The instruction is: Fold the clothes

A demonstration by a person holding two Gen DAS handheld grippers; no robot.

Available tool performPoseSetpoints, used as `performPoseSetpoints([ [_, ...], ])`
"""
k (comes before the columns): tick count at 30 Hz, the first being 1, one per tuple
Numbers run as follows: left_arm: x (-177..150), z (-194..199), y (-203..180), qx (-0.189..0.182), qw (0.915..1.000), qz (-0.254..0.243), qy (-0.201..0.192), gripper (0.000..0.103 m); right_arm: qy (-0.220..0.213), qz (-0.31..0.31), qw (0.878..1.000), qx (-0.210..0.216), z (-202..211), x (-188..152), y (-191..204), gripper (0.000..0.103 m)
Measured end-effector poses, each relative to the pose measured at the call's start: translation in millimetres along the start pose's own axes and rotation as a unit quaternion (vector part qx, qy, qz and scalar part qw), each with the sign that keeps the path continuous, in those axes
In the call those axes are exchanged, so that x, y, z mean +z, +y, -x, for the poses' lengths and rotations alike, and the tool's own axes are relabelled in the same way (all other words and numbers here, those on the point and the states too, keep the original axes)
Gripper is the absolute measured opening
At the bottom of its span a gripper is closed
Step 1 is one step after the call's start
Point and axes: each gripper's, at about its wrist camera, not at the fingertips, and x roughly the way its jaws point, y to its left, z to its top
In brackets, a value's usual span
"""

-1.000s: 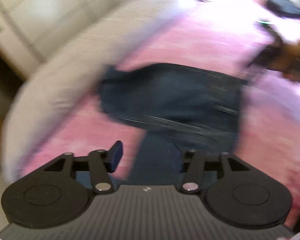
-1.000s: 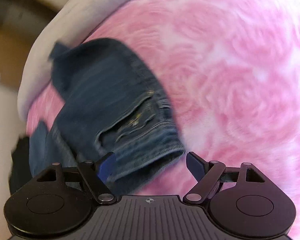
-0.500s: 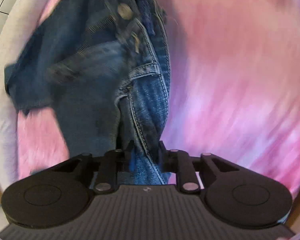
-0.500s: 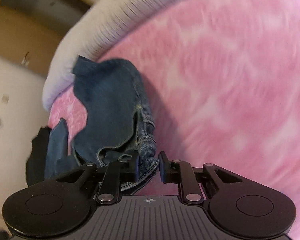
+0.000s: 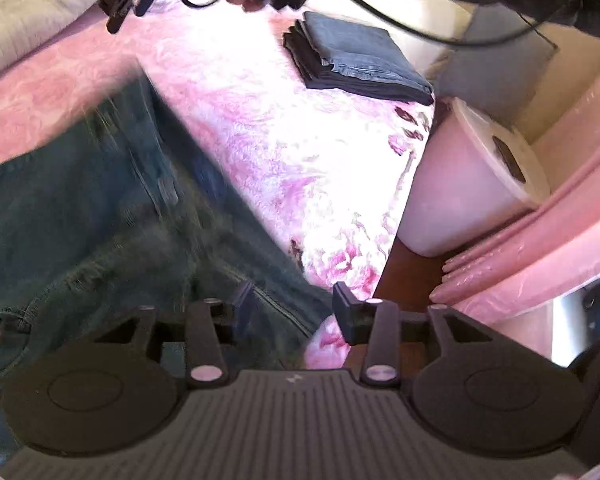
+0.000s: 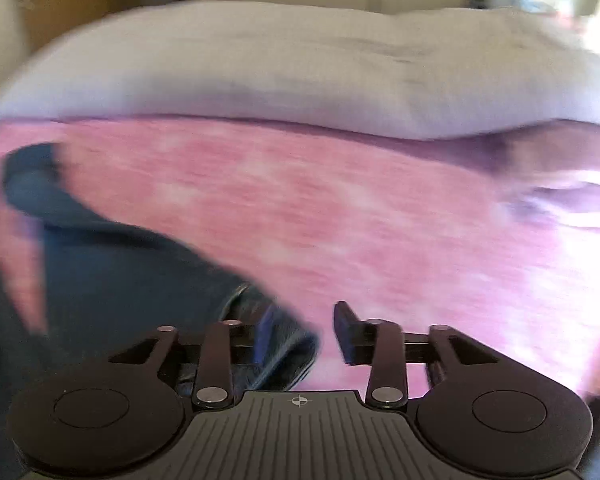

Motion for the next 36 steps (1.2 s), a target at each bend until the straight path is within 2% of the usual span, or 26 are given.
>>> performPoseSetpoints([
  [1,-14.2,6.1,9.0,0.019,0.9998,0.0,0.004,0.048,-0.005,-0.022,1.0,0.014,6.6,-12.6,-1.9,0.053],
  [2,-28.4,12.1,17.9,0.038,0.9992,0.0,0.008,0.051,-0.01,-0.045,0.998,0.031,13.3,-25.9,-3.6,0.066],
  [3,-42.6,18.2,26.9,0.057,0.9983,0.0,0.012,0.055,-0.007,-0.064,0.997,0.039,19.4,-39.3,-1.6,0.07],
  [4,-60.8,24.4,39.3,0.088,0.9958,-0.008,0.023,0.057,0.001,-0.081,0.996,0.046,24.3,-56.2,4.6,0.071],
  [6,-103.9,36.8,69.8,0.168,0.9836,-0.038,0.054,0.061,0.024,-0.103,0.992,0.069,33.2,-93.7,25.6,0.071],
  [8,-146.2,39.7,99.8,0.249,0.9586,-0.09,0.105,0.062,0.038,-0.086,0.991,0.091,44.2,-127.1,60.3,0.071],
  [10,-185.7,40.6,130.7,0.308,0.9285,-0.147,0.148,0.062,0.049,-0.023,0.992,0.112,60.1,-158.1,111.8,0.071],
  [12,-214.2,42.0,160.6,0.338,0.9044,-0.201,0.166,0.062,0.054,0.062,0.988,0.127,72.1,-183.2,170.6,0.071],
  [15,-246.7,38.4,206.1,0.368,0.8644,-0.292,0.18,0.063,0.072,0.176,0.971,0.146,68.9,-208.7,250.7,0.073],
  [16,-255.3,38.1,221.7,0.375,0.8532,-0.317,0.177,0.063,0.077,0.213,0.963,0.144,64.2,-216.3,273.8,0.073],
  [17,-261.1,36.9,234.0,0.369,0.849,-0.337,0.172,0.063,0.083,0.247,0.956,0.137,56.0,-224.3,294.6,0.073],
  [18,-264.2,35.0,242.6,0.354,0.8488,-0.356,0.166,0.063,0.091,0.281,0.947,0.13,47.1,-232.5,315.1,0.073],
  [22,-274.7,30.2,268.1,0.3,0.8452,-0.417,0.148,0.062,0.152,0.328,0.928,0.086,6.3,-256.4,344.1,0.071],
  [23,-273.9,33.3,260.9,0.294,0.847,-0.416,0.153,0.062,0.159,0.326,0.928,0.078,3.2,-259.6,344.8,0.053],
  [24,-273.1,36.4,253.7,0.288,0.8488,-0.414,0.158,0.056,0.166,0.328,0.928,0.063,3.6,-261.6,343.5,0.02],
  [25,-272.4,39.5,246.6,0.283,0.8505,-0.413,0.163,0.05,0.169,0.325,0.929,0.056,7.6,-260.7,338.7,0.014],
  [26,-271.6,42.6,239.4,0.277,0.8521,-0.411,0.168,0.032,0.173,0.321,0.93,0.051,12.3,-259.3,333.2,0.01],
  [27,-270.8,45.7,232.2,0.271,0.8538,-0.409,0.173,0.02,0.178,0.315,0.931,0.048,18.0,-257.3,327.0,0.009],
  [29,-269.2,51.9,217.9,0.26,0.8568,-0.406,0.182,0.009,0.182,0.329,0.926,0.044,33.8,-255.9,321.4,0.008],
  [32,-270.2,60.1,196.6,0.25,0.8629,-0.392,0.198,0.008,0.172,0.354,0.919,0.03,63.4,-268.2,303.3,0.008],
  [36,-291.4,64.7,169.6,0.278,0.8787,-0.319,0.221,0.01,0.158,0.387,0.908,0.012,103.0,-285.9,277.9,0.008],
])
